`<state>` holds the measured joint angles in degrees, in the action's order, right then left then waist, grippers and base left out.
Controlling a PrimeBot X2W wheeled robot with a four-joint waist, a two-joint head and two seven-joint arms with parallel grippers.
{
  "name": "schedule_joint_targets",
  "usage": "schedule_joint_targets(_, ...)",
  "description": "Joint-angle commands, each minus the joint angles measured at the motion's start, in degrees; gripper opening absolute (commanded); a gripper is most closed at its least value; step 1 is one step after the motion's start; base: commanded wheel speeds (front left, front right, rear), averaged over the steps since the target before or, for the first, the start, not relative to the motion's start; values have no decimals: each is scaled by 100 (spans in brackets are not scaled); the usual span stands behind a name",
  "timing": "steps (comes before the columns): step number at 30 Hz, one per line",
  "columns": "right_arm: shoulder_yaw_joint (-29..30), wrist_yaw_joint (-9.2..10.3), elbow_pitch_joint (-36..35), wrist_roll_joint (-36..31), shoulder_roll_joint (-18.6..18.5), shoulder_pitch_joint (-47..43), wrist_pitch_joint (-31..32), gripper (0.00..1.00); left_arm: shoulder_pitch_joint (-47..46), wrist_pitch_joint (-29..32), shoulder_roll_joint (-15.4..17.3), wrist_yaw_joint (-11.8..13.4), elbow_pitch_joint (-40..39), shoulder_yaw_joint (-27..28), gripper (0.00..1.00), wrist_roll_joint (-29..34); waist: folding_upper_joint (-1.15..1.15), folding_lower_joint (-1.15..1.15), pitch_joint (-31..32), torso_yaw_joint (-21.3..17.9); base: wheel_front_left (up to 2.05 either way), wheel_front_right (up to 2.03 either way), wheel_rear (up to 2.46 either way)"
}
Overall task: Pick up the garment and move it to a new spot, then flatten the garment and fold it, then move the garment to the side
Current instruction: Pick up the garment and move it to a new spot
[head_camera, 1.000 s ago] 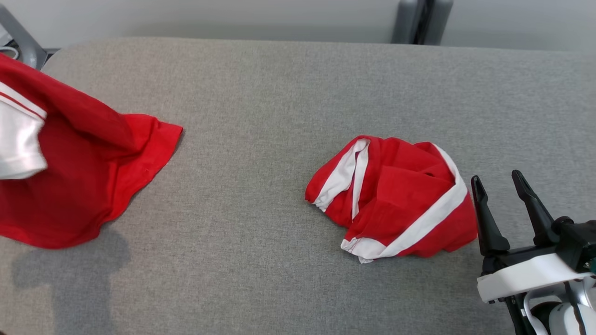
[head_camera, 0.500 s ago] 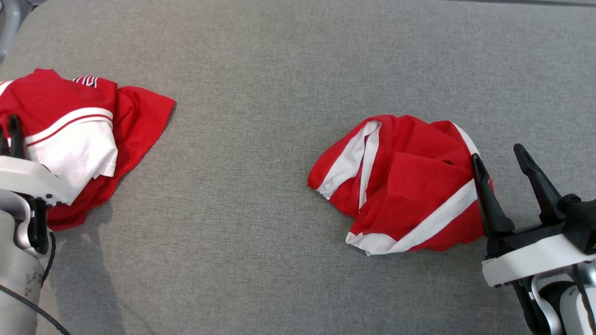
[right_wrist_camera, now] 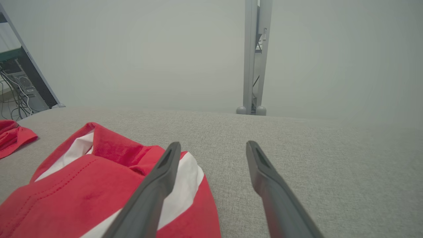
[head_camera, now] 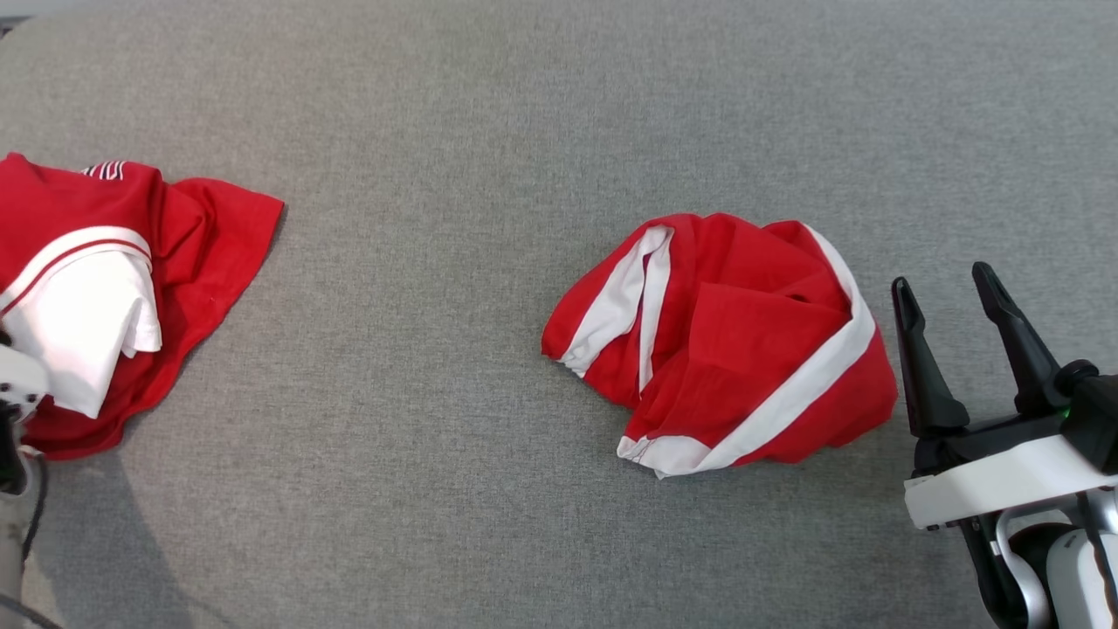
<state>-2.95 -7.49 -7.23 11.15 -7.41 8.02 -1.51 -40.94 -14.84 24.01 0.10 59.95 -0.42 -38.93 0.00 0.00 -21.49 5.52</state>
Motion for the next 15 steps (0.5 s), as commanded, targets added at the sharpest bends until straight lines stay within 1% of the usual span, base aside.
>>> schedule_joint_targets(1, 7, -1, 30, 42, 9, 10, -67, 100, 167, -23, 38, 37, -127, 139, 100, -18, 0, 0, 96, -30, 0, 0, 0)
schedule_joint_targets(3, 9, -1, 125, 54, 63, -3, -133, 100, 457, -20, -14, 100, -446, 457, 100, 26, 0, 0, 220, -65, 0, 0, 0)
schedule_joint_targets(7, 37, -1, 308, 60, 146, -77, -249, 100, 1101, -23, -173, 144, -1153, 1037, 100, 187, 0, 0, 471, -126, 0, 0, 0)
schedule_joint_targets(10, 100, -1, 426, 62, 188, -155, -335, 100, 1565, -22, -383, 195, -1834, 1310, 100, 450, 0, 0, 663, -143, 0, 0, 0)
schedule_joint_targets(12, 128, -1, 492, 52, 217, -181, -366, 100, 1891, -23, -538, 195, -2325, 1432, 100, 650, 0, 0, 768, -161, 0, 0, 0)
schedule_joint_targets(15, 150, -1, 572, 17, 241, -254, -402, 100, 2375, -23, -807, 260, -3182, 1542, 100, 958, 0, 0, 927, -218, 0, 0, 0)
